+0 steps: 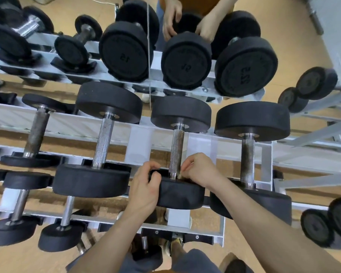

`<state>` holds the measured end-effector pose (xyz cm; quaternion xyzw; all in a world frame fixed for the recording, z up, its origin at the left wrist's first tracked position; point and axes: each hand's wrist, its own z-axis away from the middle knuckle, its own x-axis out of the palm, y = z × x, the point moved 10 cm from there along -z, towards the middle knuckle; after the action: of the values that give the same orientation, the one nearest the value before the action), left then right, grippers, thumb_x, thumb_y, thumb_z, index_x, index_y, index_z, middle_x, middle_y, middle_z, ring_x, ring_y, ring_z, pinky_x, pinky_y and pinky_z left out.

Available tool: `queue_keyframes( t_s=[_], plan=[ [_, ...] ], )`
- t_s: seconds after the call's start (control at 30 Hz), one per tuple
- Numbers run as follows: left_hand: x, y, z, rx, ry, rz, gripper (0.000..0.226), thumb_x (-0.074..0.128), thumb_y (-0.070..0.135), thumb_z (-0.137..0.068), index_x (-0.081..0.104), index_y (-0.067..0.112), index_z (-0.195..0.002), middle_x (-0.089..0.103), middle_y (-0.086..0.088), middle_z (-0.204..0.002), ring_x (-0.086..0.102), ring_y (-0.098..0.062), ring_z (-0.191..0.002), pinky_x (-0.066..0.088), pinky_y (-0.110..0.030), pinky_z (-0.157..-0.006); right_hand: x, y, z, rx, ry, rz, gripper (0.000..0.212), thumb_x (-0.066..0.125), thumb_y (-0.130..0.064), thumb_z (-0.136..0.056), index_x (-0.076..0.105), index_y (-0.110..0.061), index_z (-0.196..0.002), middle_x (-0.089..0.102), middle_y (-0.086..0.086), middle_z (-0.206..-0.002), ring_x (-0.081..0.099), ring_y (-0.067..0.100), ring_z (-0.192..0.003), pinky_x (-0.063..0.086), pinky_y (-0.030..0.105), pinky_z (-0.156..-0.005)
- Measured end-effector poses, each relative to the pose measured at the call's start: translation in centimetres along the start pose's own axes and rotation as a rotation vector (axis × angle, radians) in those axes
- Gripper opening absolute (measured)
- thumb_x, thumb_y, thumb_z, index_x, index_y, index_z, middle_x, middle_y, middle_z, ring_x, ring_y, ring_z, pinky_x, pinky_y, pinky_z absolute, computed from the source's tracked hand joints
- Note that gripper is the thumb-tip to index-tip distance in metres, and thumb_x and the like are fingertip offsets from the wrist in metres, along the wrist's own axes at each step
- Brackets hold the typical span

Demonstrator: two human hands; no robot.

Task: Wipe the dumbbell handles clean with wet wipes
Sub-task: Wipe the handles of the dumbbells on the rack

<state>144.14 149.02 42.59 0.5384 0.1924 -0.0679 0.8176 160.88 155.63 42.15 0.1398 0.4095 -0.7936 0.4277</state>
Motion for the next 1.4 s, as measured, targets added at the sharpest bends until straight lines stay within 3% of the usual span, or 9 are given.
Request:
queue_keyframes(
  t_s=[0.13,0.37,0.5,0.7,0.8,0.9,0.97,1.27,1.4],
  plan=[
    [0.4,0.4,0.0,0.021,-0.058,-0.061,0.027,0.038,0.028,-0.085,0.061,0.023,-0.1,0.061,0.013,-0.102,0.053,-0.005,-0.101,0.034,-0.01,-0.083,-1.3,-1.7,1.1,-0.084,-0.033,-0.073,0.014,0.079,-0.01,-0.073,0.069,-0.019,-0.074,0.072,-0.001,-0.074,0.064,0.009,-0.065,0.052,0.021,-0.063],
    [1.6,3.2,1.2,0.221,-0.174,-0.409,0.031,0.031,0.032,-0.1,0.059,0.025,-0.112,0.057,0.011,-0.112,0.048,-0.011,-0.106,0.035,-0.027,-0.095,-3.2,-4.1,0.5,-0.289,0.332,-0.12,0.013,0.064,-0.003,-0.086,0.066,-0.013,-0.078,0.059,-0.021,-0.067,0.059,-0.011,-0.066,0.04,0.005,-0.064],
    [2.4,3.8,1.3,0.238,-0.17,-0.528,0.051,0.015,0.048,-0.087,0.059,0.031,-0.107,0.057,0.014,-0.114,0.048,-0.012,-0.107,0.036,-0.037,-0.1,-6.1,-4.1,-1.1,-0.263,0.635,-0.238,0.016,0.061,-0.006,-0.089,0.073,-0.016,-0.091,0.066,-0.008,-0.082,0.063,0.011,-0.08,0.048,0.023,-0.077],
    [2.2,4.2,1.4,0.243,-0.128,-0.535,0.052,0.016,0.045,-0.085,0.062,0.028,-0.103,0.056,0.013,-0.111,0.048,-0.012,-0.101,0.04,-0.036,-0.092,-3.6,-1.9,-2.0,-0.112,0.589,-0.486,0.02,0.066,-0.029,-0.089,0.077,-0.018,-0.102,0.075,-0.005,-0.091,0.063,0.009,-0.081,0.049,0.025,-0.079],
    [2.3,4.1,1.1,0.208,-0.161,-0.528,0.052,0.018,0.045,-0.084,0.061,0.031,-0.108,0.056,0.015,-0.116,0.046,-0.011,-0.103,0.041,-0.036,-0.091,-3.4,0.0,-3.0,0.077,0.659,-0.915,0.003,0.073,-0.015,-0.084,0.075,-0.016,-0.083,0.074,-0.003,-0.086,0.067,0.011,-0.083,0.052,0.023,-0.078],
    [2.5,3.6,0.9,0.144,-0.26,-0.515,0.046,0.026,0.043,-0.087,0.057,0.034,-0.119,0.055,0.015,-0.124,0.046,-0.013,-0.113,0.041,-0.039,-0.096,-0.6,1.0,-3.8,0.269,0.568,-1.521,0.014,0.075,0.002,-0.079,0.069,-0.01,-0.075,0.072,0.005,-0.082,0.068,0.014,-0.075,0.055,0.021,-0.069],
    [2.8,3.5,0.5,0.104,-0.331,-0.521,0.042,0.034,0.04,-0.091,0.051,0.034,-0.129,0.054,0.011,-0.129,0.046,-0.016,-0.118,0.041,-0.041,-0.099,0.0,1.0,-4.0,0.297,0.556,-1.656,0.017,0.074,0.005,-0.078,0.066,-0.009,-0.074,0.071,0.007,-0.081,0.068,0.013,-0.072,0.053,0.018,-0.062],
    [2.9,5.5,-1.0,0.064,-0.308,-0.474,0.042,0.047,0.016,-0.09,0.056,0.032,-0.127,0.067,0.005,-0.1,0.057,-0.016,-0.085,0.043,-0.026,-0.067,-4.9,-4.6,-2.1,-0.145,0.755,-0.527,0.007,0.074,-0.011,-0.079,0.075,-0.018,-0.077,0.072,-0.004,-0.083,0.061,0.007,-0.08,0.044,0.018,-0.076],
    [2.5,5.6,-0.6,0.057,-0.297,-0.435,0.048,0.045,0.016,-0.093,0.051,0.038,-0.135,0.063,0.011,-0.126,0.057,-0.012,-0.11,0.042,-0.02,-0.081,-5.4,-4.4,-1.9,-0.119,0.848,-0.353,0.006,0.072,-0.019,-0.083,0.075,-0.015,-0.087,0.069,-0.001,-0.09,0.061,0.014,-0.084,0.043,0.022,-0.076]
  ],
)
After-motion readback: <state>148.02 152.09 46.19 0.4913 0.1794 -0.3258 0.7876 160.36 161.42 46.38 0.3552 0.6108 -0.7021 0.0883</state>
